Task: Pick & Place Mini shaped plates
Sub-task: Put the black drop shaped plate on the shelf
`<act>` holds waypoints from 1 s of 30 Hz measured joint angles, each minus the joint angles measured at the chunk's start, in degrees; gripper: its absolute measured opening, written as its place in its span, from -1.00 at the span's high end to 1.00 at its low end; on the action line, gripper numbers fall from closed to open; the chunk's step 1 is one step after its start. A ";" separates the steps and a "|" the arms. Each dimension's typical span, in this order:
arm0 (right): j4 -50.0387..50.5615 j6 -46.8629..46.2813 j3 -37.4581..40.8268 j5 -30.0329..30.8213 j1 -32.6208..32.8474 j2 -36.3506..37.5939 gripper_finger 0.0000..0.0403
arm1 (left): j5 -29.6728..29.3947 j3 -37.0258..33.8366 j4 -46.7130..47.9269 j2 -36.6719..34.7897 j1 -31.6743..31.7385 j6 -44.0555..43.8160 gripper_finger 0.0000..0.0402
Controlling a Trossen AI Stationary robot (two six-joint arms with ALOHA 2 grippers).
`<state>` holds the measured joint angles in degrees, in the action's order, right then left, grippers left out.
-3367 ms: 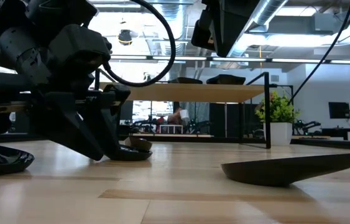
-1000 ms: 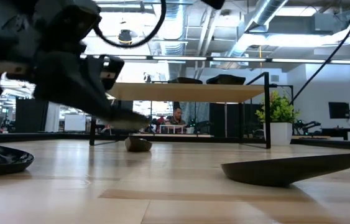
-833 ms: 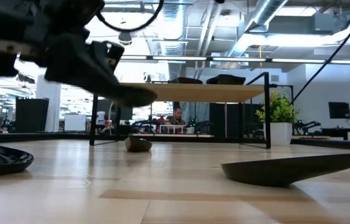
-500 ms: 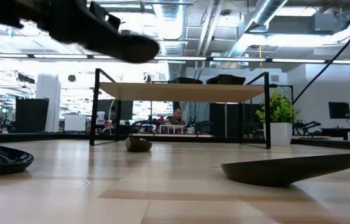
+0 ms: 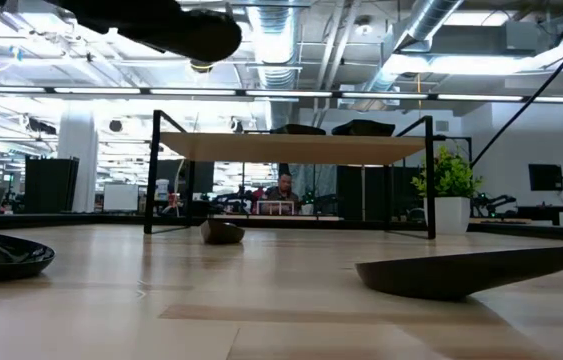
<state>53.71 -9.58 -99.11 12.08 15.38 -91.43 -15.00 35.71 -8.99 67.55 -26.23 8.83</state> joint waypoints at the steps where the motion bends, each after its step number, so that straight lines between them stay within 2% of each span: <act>1: 0.02 0.00 0.02 0.00 0.00 0.08 0.62 | -0.01 0.60 1.85 -0.45 0.24 -0.09 0.96; 6: 0.02 0.04 0.05 0.44 -0.36 0.42 0.62 | 0.58 3.63 6.04 -2.04 1.94 1.30 0.94; 10: -0.94 2.73 0.07 -2.31 -0.28 1.53 0.62 | 2.71 7.18 10.50 -2.43 4.43 2.01 0.95; 16: -3.29 7.39 0.07 -3.40 -0.02 4.59 0.62 | 9.55 12.14 16.62 -2.32 9.91 5.08 0.94; 22: -0.42 11.59 0.07 -3.41 -1.65 9.53 0.62 | 14.09 15.83 19.23 -2.30 17.04 11.18 0.95; 30: 0.21 19.43 0.07 -3.27 -7.86 16.10 0.62 | 18.71 17.70 20.62 -2.29 28.50 19.84 0.95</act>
<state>53.93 9.85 -99.04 8.81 7.52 -75.33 3.71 53.41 11.63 65.26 2.27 28.67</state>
